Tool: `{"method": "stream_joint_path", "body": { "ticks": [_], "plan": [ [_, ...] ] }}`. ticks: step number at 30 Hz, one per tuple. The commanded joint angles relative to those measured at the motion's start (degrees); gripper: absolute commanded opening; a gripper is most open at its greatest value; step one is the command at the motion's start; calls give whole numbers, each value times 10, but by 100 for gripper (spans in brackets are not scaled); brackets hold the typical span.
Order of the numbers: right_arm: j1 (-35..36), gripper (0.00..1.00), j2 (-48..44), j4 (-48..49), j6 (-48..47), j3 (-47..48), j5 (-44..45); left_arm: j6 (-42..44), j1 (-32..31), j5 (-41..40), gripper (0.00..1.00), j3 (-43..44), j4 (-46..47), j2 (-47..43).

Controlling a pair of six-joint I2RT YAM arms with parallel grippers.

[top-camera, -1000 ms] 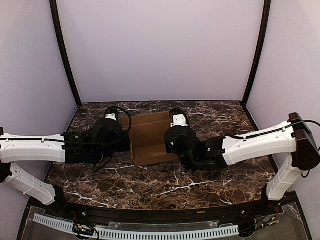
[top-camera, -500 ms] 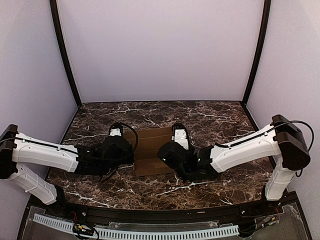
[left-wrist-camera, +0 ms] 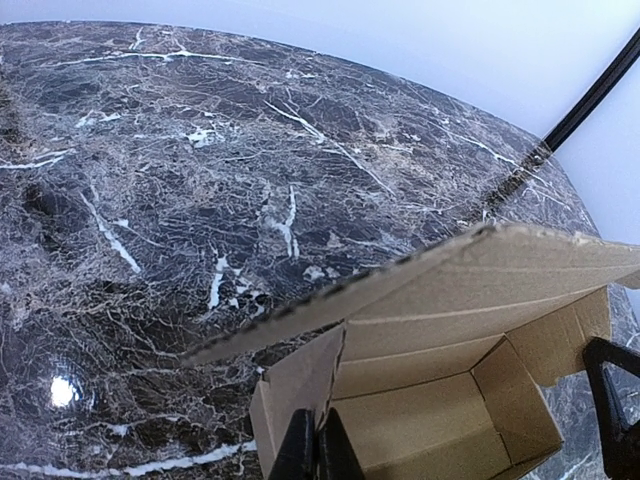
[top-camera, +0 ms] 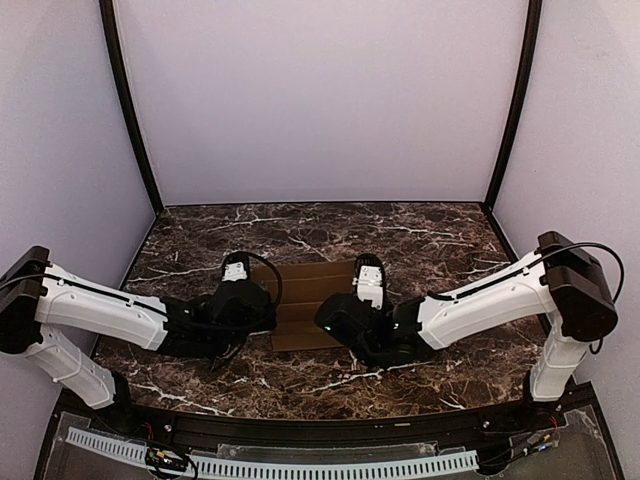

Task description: Fold the paper box

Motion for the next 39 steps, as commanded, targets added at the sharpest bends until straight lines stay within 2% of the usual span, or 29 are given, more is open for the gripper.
{"method": "stream_joint_path", "body": {
  "ticks": [1,18,33,39],
  "plan": [
    [8,0,20,-50,38,-3,13,-23,-9,-4,1,-11,-34,9],
    [39,0,47,-94,82,14,18,-73,-29,9,1,-21,-35,16],
    [57,0,59,-193,172,10,11,-107,-50,33,1,-41,-22,44],
    [59,0,61,-209,190,12,11,-118,-61,45,1,-64,10,48]
  ]
}}
